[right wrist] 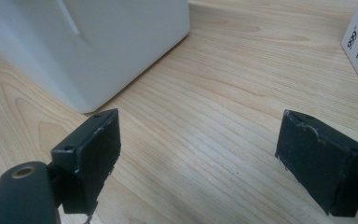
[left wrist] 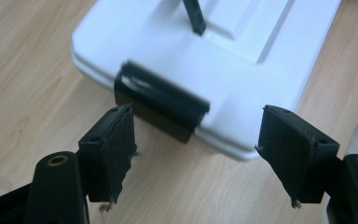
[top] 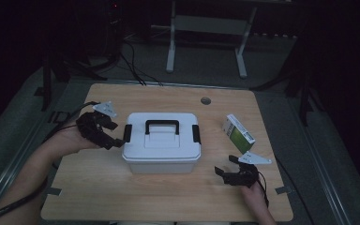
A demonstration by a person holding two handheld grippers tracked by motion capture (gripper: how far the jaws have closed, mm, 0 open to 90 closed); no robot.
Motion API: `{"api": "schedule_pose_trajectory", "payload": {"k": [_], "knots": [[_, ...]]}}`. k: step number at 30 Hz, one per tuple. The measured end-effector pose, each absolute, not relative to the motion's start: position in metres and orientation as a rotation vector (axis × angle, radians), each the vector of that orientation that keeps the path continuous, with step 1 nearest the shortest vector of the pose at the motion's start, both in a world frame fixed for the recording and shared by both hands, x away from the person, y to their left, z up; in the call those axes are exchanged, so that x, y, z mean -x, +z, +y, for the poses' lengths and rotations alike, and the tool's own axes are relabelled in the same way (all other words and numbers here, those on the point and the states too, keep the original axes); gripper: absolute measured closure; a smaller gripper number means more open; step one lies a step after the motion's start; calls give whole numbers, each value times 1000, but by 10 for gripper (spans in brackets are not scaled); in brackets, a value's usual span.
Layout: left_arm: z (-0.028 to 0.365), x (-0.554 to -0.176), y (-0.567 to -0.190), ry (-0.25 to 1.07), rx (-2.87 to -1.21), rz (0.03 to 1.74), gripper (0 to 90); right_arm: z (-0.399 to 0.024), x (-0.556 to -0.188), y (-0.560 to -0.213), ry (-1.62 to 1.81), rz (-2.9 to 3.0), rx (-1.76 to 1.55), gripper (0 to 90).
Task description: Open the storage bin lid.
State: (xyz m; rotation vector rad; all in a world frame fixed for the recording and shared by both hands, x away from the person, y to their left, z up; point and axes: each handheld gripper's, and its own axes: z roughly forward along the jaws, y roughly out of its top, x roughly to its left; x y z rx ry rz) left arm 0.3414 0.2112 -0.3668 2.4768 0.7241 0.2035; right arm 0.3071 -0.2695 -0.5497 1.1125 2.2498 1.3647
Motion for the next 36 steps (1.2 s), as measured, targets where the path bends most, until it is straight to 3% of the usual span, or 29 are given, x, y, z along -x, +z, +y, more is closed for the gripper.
{"api": "schedule_pose_trajectory", "payload": {"k": [15,32,36], "knots": [[165,-365,-354,168,-2582,599,275,-270,-307,-551,1374,2269,-1116,135],[113,-394,-346,204,-2672,476,311,-270,-307,-552,1374,2285,-1109,134],[102,-399,-347,266,-2698,438,311,-270,-307,-553,1373,2287,-1111,135]]}}
